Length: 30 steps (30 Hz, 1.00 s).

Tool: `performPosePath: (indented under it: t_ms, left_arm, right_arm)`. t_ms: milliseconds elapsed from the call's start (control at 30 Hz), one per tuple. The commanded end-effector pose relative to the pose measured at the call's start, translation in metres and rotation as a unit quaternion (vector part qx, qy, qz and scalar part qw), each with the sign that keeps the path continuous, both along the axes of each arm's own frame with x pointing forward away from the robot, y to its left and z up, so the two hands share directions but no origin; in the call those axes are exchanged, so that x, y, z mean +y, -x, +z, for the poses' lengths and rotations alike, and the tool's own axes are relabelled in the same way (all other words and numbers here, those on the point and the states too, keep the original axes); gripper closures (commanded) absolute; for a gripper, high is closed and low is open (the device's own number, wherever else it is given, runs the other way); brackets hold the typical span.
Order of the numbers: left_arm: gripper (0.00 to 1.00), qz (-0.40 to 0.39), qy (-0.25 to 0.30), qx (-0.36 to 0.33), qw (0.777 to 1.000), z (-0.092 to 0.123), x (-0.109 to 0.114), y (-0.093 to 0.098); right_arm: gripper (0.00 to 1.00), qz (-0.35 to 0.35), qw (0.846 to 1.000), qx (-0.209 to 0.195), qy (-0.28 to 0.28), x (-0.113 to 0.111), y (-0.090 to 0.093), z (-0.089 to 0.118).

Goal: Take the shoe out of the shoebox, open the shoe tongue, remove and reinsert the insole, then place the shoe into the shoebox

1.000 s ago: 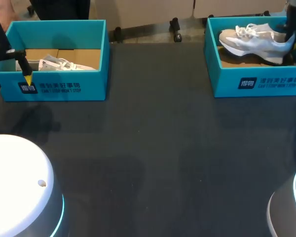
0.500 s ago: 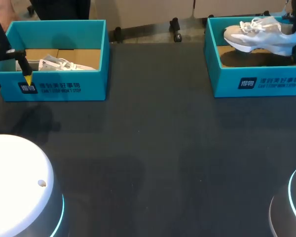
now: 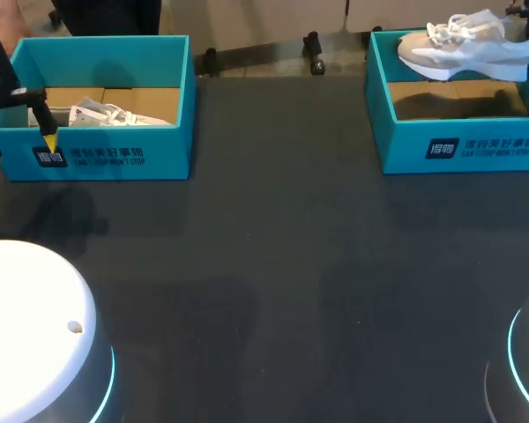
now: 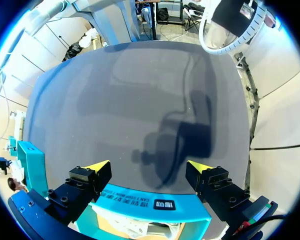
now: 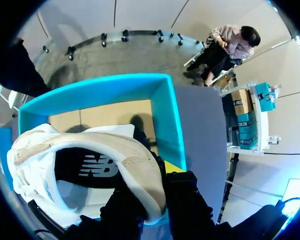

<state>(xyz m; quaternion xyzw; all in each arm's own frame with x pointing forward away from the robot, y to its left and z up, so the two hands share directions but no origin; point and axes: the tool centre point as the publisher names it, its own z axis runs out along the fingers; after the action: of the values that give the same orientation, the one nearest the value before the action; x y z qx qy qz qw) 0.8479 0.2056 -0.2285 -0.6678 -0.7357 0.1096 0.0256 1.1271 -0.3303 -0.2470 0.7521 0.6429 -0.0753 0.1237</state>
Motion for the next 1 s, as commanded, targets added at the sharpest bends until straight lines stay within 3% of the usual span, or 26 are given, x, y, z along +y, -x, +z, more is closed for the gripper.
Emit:
performPosePath:
  t_ms: [33,667,800,1000]
  left_arm:
    - [0.0,0.0,-0.001,0.0,1.0,0.0,0.0,0.0]
    - [0.0,0.0,-0.001,0.0,1.0,0.0,0.0,0.0]
    - [0.0,0.0,-0.001,0.0,1.0,0.0,0.0,0.0]
    - [0.0,0.0,-0.001,0.0,1.0,0.0,0.0,0.0]
  right_arm:
    - [1.0,0.002,1.0,-0.016,0.009,0.018,0.015,0.024]
    - [1.0,0.011,0.999,-0.03,0.028,0.084,0.064,0.082]
    - [1.0,0.013,0.999,-0.028,0.033,0.11,0.074,0.096]
    - [1.0,0.007,0.999,-0.025,0.038,0.126,0.095,0.1]
